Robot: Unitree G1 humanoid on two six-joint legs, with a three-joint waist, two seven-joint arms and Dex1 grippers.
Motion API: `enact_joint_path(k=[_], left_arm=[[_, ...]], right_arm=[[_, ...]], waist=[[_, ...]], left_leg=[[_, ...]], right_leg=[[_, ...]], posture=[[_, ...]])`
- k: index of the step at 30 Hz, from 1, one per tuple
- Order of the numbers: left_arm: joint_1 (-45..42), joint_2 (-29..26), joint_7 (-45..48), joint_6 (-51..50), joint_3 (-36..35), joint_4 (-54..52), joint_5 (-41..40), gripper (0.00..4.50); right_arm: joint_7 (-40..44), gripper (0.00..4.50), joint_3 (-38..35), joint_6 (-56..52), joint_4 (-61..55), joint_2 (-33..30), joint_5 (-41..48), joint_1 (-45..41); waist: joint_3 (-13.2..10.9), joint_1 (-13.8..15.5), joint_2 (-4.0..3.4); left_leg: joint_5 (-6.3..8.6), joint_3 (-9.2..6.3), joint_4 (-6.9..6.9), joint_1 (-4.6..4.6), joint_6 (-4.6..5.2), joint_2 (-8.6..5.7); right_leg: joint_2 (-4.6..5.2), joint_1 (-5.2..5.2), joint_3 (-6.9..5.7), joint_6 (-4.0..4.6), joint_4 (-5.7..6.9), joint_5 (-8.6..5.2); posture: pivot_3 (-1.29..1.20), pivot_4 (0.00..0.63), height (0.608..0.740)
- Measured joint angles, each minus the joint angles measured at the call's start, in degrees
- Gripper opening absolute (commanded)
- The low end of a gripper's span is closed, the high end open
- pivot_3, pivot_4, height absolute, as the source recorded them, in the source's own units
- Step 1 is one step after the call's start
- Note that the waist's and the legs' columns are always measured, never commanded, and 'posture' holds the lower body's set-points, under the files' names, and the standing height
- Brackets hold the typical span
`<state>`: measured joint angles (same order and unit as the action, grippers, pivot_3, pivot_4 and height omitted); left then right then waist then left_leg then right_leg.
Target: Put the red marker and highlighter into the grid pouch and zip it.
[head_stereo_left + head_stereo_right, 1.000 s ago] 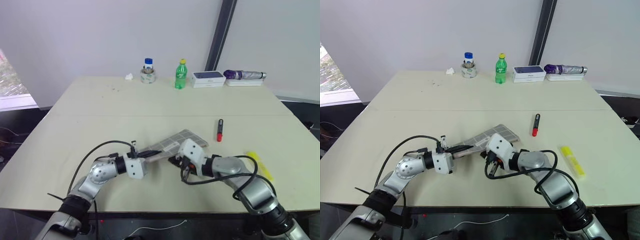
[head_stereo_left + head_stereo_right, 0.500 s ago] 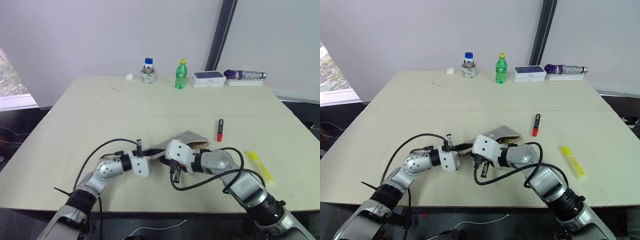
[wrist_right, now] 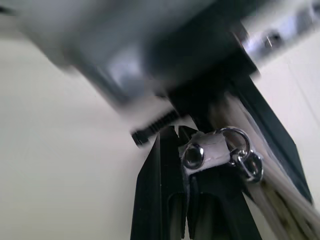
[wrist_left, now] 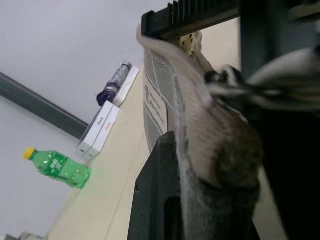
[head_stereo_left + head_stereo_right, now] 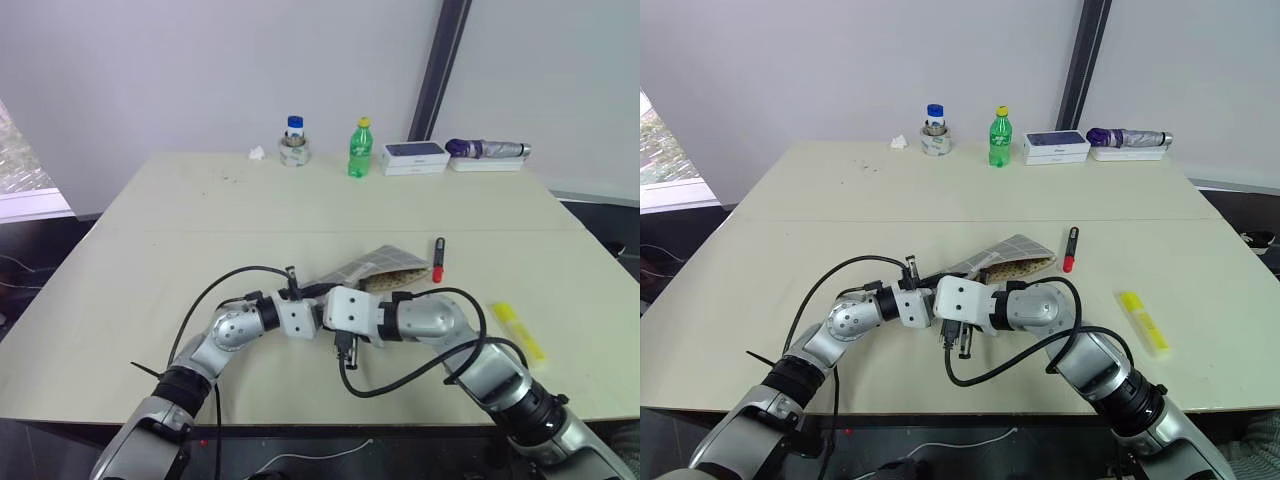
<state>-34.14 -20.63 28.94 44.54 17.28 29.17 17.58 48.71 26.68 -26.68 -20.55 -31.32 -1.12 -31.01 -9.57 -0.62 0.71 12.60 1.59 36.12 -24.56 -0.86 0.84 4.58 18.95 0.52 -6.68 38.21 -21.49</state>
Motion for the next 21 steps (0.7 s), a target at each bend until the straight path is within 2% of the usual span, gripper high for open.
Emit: enact_joint_path(k=[6,9,13,15,16,21], left_arm=[[-0.01,-0.94,-2.07,0.20,-0.12,0.16,0.71,0.00],[0.01,-2.24,-3.27,1.01,-0.22,0.16,0.92,0.00],[0.07,-3.48,-4.36,1.44,-0.26,0.14,1.19,0.00],[0.20,-4.28,-6.46,1.75,-0.64,-0.26,2.58,0.00],[0.26,-4.88,-7.47,1.96,-1.13,-0.30,3.22,0.00],[0.32,-8.06,-11.36,2.42,-3.76,-0.25,4.42,0.00]], right_arm=[[-0.38,0.02,-1.43,2.08,1.55,-0.26,-0.17,0.26],[-0.57,0.98,-4.32,2.28,1.72,-1.16,0.23,1.59],[-1.26,3.03,-7.68,4.25,1.80,-2.57,0.35,4.49],[-0.12,4.09,-12.08,4.85,1.23,-4.17,3.28,7.94],[0.37,4.47,-13.84,5.20,1.08,-5.28,4.43,9.31],[-1.97,4.47,-24.97,8.43,0.15,-5.28,8.95,17.09]], waist=[[0.00,-0.03,0.00],[0.00,0.05,0.00],[0.00,0.08,0.00],[-0.01,0.24,0.02],[-0.02,0.21,0.03],[-0.01,-0.01,0.03]], left_leg=[[0.00,0.00,0.00,0.00,-0.01,0.00],[0.00,0.00,0.01,0.00,0.00,0.00],[0.00,0.00,0.00,0.00,0.00,0.00],[0.00,0.00,0.00,-0.01,0.00,-0.02],[0.00,0.00,0.00,-0.01,0.00,-0.02],[-0.01,-0.01,-0.04,0.05,-0.02,0.01]], right_leg=[[0.00,0.01,0.00,0.00,0.00,0.00],[0.02,-0.01,0.00,0.00,0.00,0.00],[0.02,-0.01,0.00,0.00,0.00,0.00],[0.03,-0.04,-0.01,0.00,-0.03,0.00],[0.03,-0.05,0.00,0.00,-0.03,0.00],[-0.01,-0.09,-0.01,0.00,-0.02,0.00]], posture=[[0.00,0.150,0.740],[0.00,0.150,0.740],[0.00,0.150,0.740],[0.00,0.150,0.740],[0.00,0.150,0.740],[0.00,0.150,0.740]])
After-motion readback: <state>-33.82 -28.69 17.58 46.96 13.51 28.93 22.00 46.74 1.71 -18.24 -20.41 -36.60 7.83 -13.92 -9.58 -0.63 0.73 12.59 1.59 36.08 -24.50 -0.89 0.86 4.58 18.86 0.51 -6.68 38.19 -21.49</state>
